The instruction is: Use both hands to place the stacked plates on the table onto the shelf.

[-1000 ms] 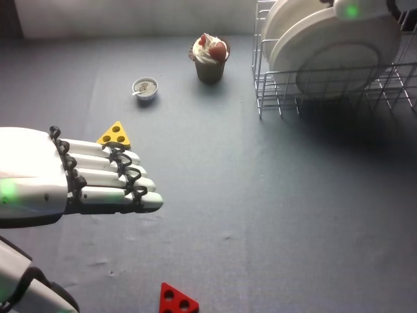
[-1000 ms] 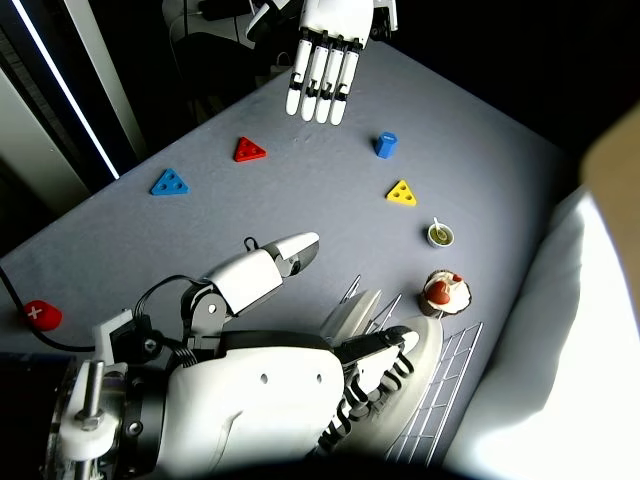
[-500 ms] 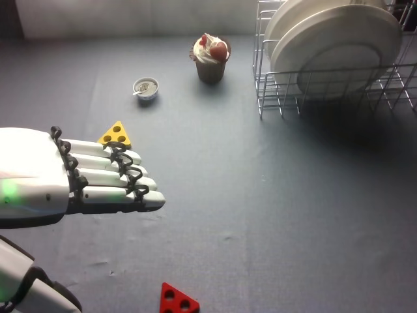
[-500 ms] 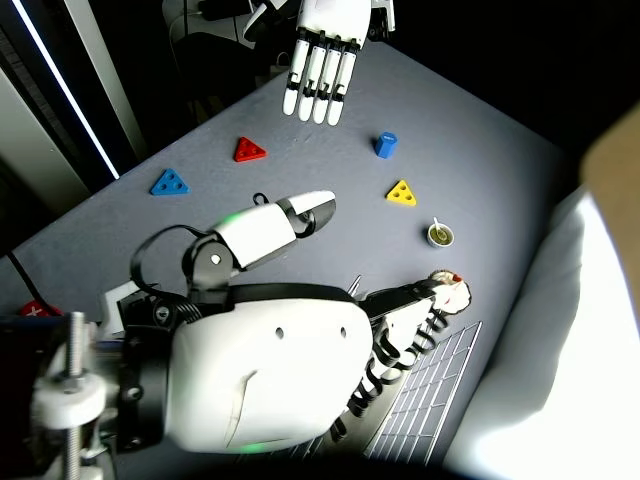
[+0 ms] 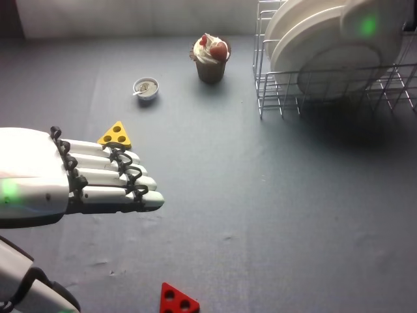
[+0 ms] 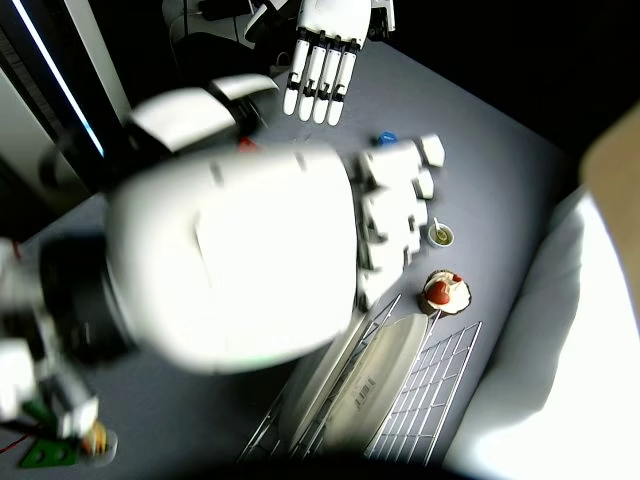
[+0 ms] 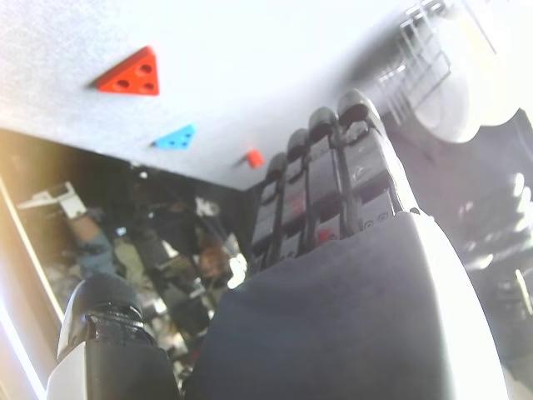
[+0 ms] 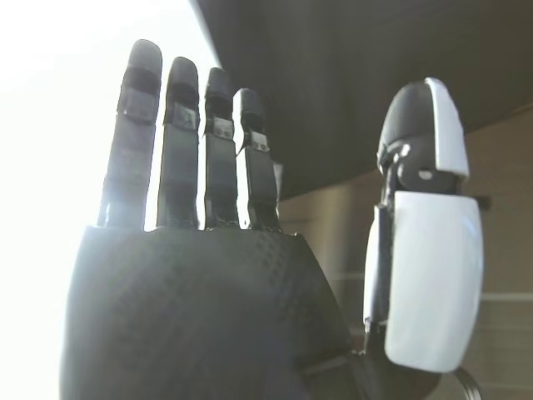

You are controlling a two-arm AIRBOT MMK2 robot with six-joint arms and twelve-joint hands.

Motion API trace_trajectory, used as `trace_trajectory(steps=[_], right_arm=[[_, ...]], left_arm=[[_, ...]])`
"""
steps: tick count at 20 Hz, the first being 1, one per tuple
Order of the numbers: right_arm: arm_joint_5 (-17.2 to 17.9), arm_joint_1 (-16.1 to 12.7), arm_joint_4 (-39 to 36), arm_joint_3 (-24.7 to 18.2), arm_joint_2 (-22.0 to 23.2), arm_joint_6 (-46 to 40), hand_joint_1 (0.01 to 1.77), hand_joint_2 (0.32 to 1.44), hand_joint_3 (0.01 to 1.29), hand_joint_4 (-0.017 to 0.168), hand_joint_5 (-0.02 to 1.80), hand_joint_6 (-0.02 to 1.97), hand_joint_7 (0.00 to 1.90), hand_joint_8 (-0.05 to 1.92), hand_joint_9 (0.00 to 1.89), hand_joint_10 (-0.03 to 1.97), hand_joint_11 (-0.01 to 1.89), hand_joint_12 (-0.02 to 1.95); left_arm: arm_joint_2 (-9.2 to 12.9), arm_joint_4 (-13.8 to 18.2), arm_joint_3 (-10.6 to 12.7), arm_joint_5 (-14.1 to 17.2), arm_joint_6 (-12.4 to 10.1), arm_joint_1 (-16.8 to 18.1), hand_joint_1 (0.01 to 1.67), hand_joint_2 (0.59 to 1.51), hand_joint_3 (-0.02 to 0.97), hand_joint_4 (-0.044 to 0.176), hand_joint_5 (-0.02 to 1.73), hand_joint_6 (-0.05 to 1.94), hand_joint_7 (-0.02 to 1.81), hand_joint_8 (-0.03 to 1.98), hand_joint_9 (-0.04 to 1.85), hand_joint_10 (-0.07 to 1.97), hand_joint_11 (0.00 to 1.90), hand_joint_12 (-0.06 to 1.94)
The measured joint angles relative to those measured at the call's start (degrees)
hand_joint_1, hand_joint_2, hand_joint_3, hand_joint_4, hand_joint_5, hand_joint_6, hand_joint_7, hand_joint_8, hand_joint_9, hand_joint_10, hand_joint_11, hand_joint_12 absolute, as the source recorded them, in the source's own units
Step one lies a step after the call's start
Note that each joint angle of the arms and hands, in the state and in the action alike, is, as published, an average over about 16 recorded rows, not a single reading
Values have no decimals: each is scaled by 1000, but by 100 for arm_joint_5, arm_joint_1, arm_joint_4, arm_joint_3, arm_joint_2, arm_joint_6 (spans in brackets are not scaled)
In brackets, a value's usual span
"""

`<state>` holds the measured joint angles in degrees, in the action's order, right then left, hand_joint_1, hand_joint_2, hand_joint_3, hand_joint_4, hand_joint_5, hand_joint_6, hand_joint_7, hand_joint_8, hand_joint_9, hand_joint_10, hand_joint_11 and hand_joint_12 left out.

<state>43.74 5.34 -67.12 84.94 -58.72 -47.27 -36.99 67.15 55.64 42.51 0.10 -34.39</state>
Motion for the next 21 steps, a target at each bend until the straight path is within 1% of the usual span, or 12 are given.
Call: trace_trajectory(steps=[3, 5, 8, 11, 15, 18, 21], right_arm=[[190, 88, 206, -430, 197, 1248, 749, 985, 15, -5, 373, 10, 419, 25, 435, 13, 471, 9], [234, 175, 402, -774, 362, 2168, 739, 986, 15, -4, 367, 10, 416, 25, 431, 13, 470, 9], [179, 362, 710, -1303, 658, 3428, 721, 990, 15, -3, 356, 10, 411, 25, 427, 13, 467, 9], [34, 603, 990, -1740, 973, 4417, 705, 993, 15, -2, 343, 10, 408, 25, 426, 13, 464, 9], [-71, 906, 1371, -2164, 1332, 5361, 692, 1000, 15, 0, 341, 11, 413, 25, 429, 13, 462, 9], [-74, 1052, 1568, -2346, 1491, 5756, 684, 1000, 15, 1, 341, 11, 417, 25, 429, 13, 459, 10], [-59, 1213, 1622, -2463, 1653, 5898, 669, 1000, 14, 3, 343, 11, 425, 25, 434, 13, 457, 10]], left_arm=[[0, 7, 0, -9, 0, 0, 105, 956, 13, -3, 45, 16, 85, 1, 101, 5, 107, 20], [0, 13, 0, -15, 0, 0, 112, 957, 13, -3, 42, 16, 77, 1, 92, 5, 100, 20], [3, 21, 0, -21, 0, 0, 120, 958, 13, -3, 38, 16, 66, 0, 76, 5, 92, 20], [5, 28, -4, -27, 0, 0, 127, 957, 13, -3, 36, 16, 62, 0, 69, 5, 84, 20], [8, 36, -15, -34, 0, 0, 136, 957, 12, -3, 34, 16, 60, 0, 63, 5, 80, 20], [10, 38, -18, -35, 0, 0, 142, 956, 12, -3, 33, 16, 60, 0, 59, 5, 76, 20], [13, 38, -24, -36, 0, 0, 147, 955, 12, -3, 31, 15, 62, 0, 60, 5, 75, 20]])
